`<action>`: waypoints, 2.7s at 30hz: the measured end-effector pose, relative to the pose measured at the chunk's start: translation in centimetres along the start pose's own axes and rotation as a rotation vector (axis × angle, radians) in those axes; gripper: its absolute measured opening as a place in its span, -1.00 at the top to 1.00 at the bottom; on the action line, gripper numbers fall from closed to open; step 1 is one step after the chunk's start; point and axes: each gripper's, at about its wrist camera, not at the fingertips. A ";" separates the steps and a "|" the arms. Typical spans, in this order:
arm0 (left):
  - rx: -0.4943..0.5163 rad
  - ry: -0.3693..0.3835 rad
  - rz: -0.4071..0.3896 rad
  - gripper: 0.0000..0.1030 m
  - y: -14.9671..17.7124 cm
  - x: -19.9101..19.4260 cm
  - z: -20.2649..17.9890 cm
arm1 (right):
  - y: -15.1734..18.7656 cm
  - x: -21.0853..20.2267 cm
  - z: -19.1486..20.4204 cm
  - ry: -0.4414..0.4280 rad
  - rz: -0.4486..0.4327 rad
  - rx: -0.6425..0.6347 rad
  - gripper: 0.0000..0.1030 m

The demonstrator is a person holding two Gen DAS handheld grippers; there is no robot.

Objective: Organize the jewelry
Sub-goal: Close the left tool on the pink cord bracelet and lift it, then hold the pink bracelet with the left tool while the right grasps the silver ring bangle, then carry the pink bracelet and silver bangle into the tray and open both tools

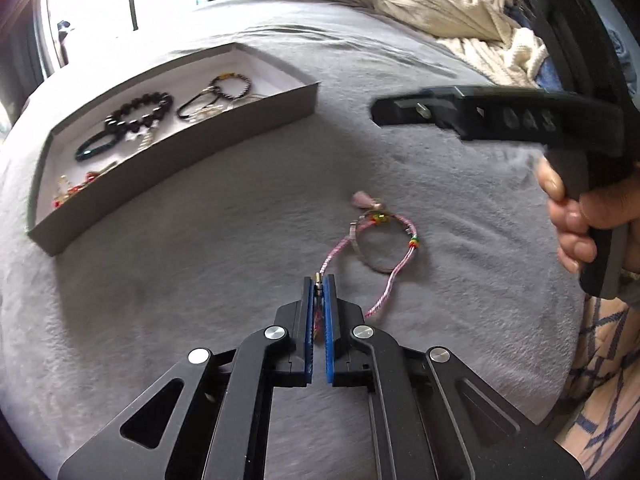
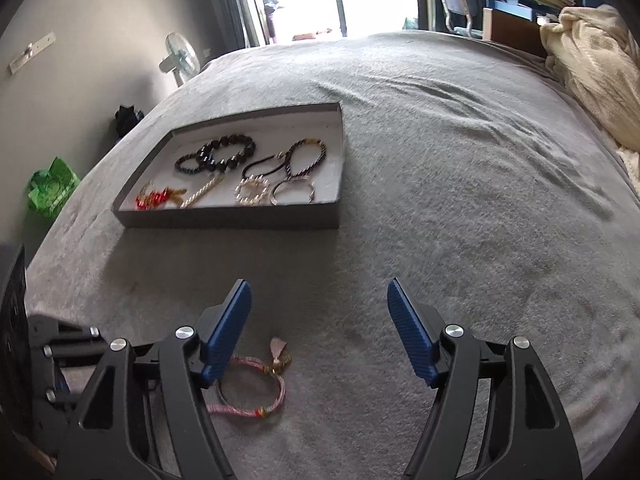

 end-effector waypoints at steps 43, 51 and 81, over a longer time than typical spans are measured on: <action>-0.208 -0.151 0.071 0.57 2.9 -0.3 9.0 | 6.4 3.8 4.9 -0.092 0.142 -0.137 0.01; -0.167 -0.120 0.018 0.90 2.0 -1.6 8.0 | 5.6 3.0 5.4 -0.111 0.111 -0.141 0.02; -0.147 -0.121 -0.274 0.90 -4.7 -10.0 11.2 | -1.7 0.5 5.4 -0.132 -0.046 -0.037 0.01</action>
Point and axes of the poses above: each gripper's, at about its wrist camera, not at the fingertips, and x roughly the way its jaws point, z to its left, y to its underside, and after that the axes turned 12 degrees about x, right-handed
